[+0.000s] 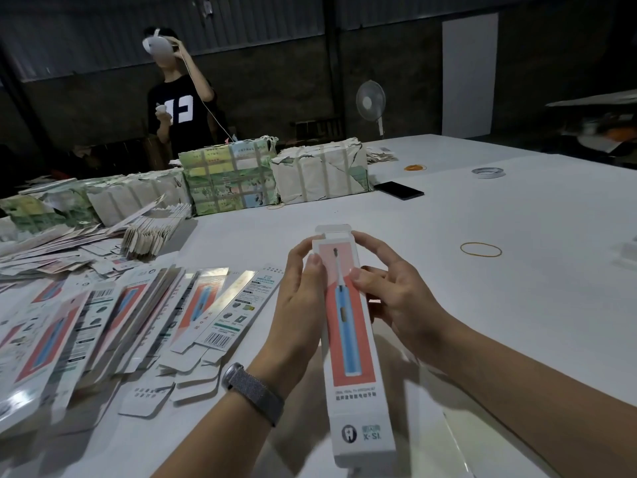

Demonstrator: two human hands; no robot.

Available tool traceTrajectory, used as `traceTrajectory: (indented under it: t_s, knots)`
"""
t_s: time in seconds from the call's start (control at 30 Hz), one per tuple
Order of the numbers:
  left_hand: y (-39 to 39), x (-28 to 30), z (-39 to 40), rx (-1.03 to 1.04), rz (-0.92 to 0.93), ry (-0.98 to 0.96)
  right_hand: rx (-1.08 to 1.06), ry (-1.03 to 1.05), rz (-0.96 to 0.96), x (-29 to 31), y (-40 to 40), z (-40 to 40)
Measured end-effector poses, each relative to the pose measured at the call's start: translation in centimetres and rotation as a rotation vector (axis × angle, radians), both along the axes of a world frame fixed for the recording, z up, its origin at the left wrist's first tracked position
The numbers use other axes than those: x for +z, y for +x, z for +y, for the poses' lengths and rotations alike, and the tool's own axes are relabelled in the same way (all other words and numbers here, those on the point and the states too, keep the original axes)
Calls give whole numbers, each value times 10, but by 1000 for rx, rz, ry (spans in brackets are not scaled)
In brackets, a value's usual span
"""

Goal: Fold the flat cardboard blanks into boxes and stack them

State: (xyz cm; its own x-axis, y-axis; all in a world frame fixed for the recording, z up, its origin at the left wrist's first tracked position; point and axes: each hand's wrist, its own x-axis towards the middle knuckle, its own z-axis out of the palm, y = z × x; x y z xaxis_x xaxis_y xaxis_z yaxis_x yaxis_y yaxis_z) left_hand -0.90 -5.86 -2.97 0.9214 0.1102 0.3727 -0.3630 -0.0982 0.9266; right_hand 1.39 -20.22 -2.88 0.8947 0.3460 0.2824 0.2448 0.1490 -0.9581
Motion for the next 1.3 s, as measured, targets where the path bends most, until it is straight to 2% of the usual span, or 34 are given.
traceTrajectory:
  t_s: [0.47, 0.9, 1.3]
  knots:
    - [1, -5, 1, 22, -19, 175, 78, 17, 9, -5, 7, -5]
    - [-2, -2, 0, -24, 15, 153, -99, 127, -20, -4, 6, -3]
    - [-1, -4, 1, 1, 14, 175, -86, 140, -66, -3, 5, -5]
